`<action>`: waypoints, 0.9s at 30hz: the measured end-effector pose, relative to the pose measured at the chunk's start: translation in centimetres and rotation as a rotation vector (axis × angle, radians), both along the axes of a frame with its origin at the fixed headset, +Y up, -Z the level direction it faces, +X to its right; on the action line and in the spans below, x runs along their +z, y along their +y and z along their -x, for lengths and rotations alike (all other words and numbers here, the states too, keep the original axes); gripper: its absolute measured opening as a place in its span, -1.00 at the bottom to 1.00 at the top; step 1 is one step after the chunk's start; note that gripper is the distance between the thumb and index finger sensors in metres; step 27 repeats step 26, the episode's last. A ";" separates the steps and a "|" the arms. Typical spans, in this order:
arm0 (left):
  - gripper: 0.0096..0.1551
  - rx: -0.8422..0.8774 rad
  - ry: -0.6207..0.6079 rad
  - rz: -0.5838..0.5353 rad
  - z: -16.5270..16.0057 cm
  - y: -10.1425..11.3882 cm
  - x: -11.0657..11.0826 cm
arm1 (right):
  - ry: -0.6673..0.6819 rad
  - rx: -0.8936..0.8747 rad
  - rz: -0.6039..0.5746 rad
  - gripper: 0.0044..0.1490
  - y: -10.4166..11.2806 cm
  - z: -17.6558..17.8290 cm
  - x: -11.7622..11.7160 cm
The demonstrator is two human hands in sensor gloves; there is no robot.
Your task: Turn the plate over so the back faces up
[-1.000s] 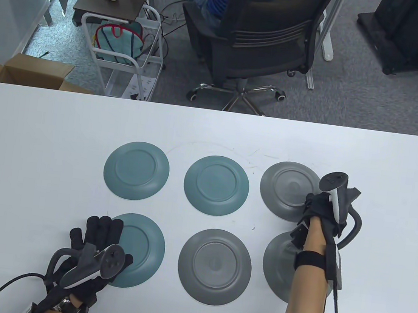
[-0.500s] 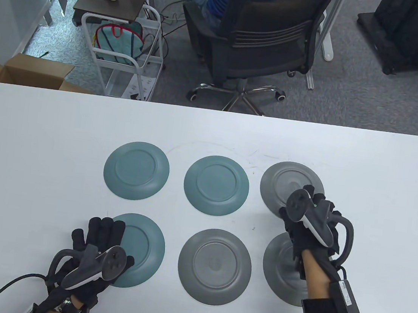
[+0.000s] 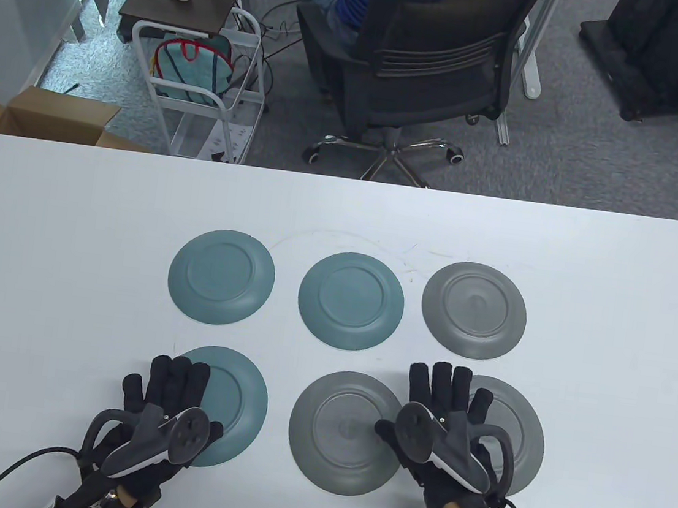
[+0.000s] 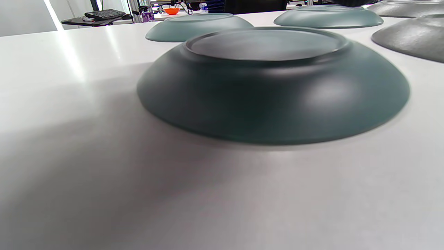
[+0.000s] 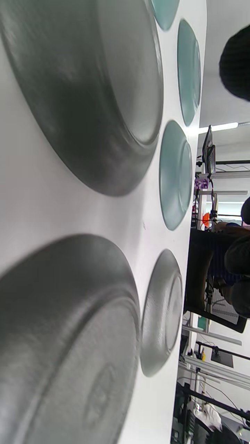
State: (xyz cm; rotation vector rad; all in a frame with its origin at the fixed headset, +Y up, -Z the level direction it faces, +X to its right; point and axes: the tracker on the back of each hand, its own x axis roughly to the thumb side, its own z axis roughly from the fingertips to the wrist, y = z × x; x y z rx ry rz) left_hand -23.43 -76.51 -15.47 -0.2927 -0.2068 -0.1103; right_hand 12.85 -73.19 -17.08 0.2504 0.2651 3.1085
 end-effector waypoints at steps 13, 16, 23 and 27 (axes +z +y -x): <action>0.10 0.001 -0.024 0.018 -0.7 -0.4 0.3 | 0.046 0.030 0.026 0.26 -2.6 1.4 2.8; 0.09 0.003 -0.025 0.018 -0.7 -0.4 0.2 | 0.042 0.034 0.026 0.26 -2.7 1.3 2.8; 0.09 0.001 -0.021 0.022 -0.6 -0.4 0.2 | 0.044 0.034 0.026 0.26 -2.7 1.3 2.8; 0.09 0.000 -0.020 0.022 -0.6 -0.3 0.2 | 0.045 0.033 0.028 0.26 -2.8 1.4 2.8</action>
